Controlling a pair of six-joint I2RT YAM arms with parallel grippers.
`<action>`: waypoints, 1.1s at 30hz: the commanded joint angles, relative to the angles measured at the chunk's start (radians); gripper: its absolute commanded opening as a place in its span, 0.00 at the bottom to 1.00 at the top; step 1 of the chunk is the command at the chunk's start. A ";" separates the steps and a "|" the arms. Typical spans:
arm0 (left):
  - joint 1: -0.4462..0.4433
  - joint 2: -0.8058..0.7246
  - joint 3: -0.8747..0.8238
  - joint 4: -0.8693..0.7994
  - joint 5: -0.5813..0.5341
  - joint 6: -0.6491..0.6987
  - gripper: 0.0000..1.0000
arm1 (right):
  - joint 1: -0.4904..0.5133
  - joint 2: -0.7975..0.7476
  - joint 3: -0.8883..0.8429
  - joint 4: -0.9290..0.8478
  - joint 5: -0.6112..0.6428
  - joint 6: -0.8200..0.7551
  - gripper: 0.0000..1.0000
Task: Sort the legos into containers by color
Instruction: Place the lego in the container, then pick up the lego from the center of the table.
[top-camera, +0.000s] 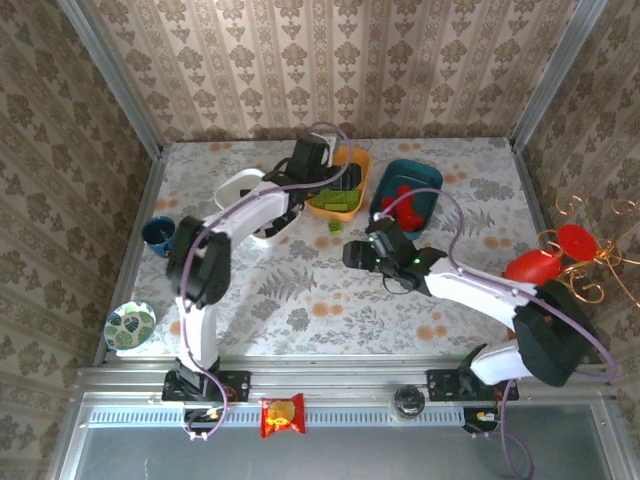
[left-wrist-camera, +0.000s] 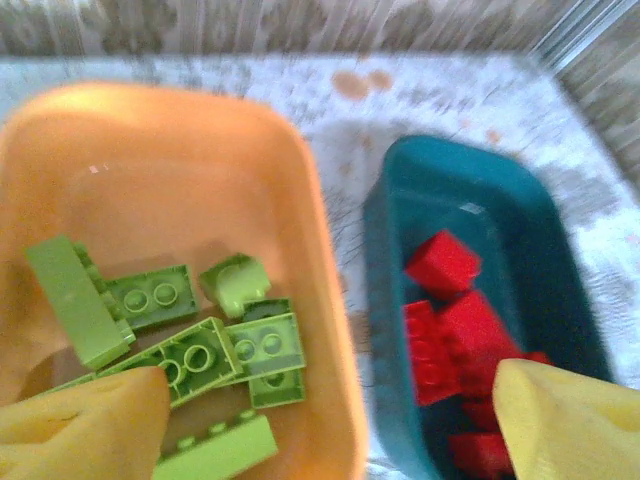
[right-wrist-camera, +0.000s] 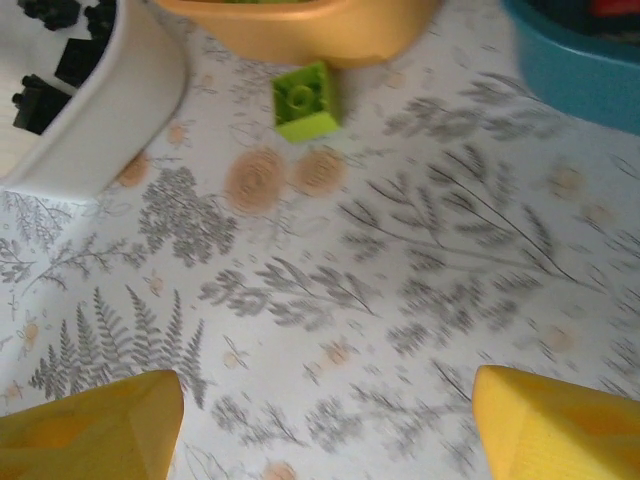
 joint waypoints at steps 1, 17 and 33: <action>-0.019 -0.213 -0.155 0.120 0.005 -0.014 1.00 | 0.022 0.124 0.090 0.026 0.053 -0.049 0.76; -0.140 -1.191 -1.141 0.065 -0.371 -0.126 1.00 | 0.029 0.559 0.443 -0.007 0.218 -0.123 0.67; -0.142 -1.420 -1.206 -0.075 -0.419 -0.140 1.00 | -0.015 0.724 0.579 -0.038 0.256 -0.129 0.50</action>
